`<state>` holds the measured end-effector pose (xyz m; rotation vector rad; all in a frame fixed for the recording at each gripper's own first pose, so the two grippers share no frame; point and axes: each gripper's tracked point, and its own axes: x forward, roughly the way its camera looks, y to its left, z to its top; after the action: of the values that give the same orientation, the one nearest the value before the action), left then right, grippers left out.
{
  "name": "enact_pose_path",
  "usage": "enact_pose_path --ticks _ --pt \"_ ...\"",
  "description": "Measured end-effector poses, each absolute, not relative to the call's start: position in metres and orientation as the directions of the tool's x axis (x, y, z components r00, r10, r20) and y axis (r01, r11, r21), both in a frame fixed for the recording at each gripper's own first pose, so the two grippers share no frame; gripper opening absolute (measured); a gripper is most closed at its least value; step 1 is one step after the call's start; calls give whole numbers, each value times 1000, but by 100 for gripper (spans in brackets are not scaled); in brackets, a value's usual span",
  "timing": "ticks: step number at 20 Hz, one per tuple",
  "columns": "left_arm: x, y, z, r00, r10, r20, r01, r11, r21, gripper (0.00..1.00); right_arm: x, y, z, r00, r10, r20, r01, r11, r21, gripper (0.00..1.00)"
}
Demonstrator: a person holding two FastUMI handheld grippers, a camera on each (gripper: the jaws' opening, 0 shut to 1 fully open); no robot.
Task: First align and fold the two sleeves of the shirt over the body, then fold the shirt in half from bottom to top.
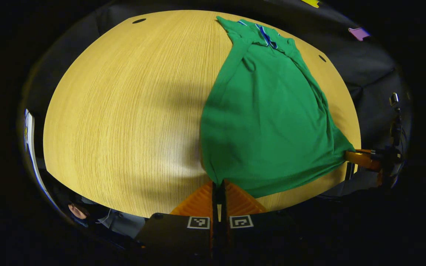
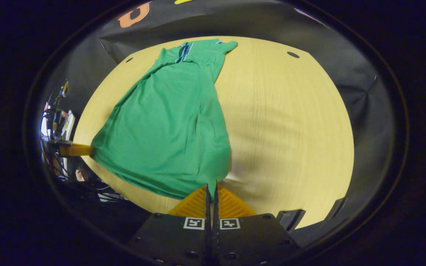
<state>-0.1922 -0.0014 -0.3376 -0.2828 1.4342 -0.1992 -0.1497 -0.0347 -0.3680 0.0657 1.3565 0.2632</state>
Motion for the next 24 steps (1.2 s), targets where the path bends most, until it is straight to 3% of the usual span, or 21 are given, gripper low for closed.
enact_pose_path --ticks 15,24 --pt "-83 2 -279 349 -308 -885 86 951 -297 7 -55 -38 -306 380 244 -892 -86 970 229 0" --pt "-1 1 -261 465 -298 -833 76 951 -298 6 20 -45 -279 495 200 -846 -38 977 209 0"
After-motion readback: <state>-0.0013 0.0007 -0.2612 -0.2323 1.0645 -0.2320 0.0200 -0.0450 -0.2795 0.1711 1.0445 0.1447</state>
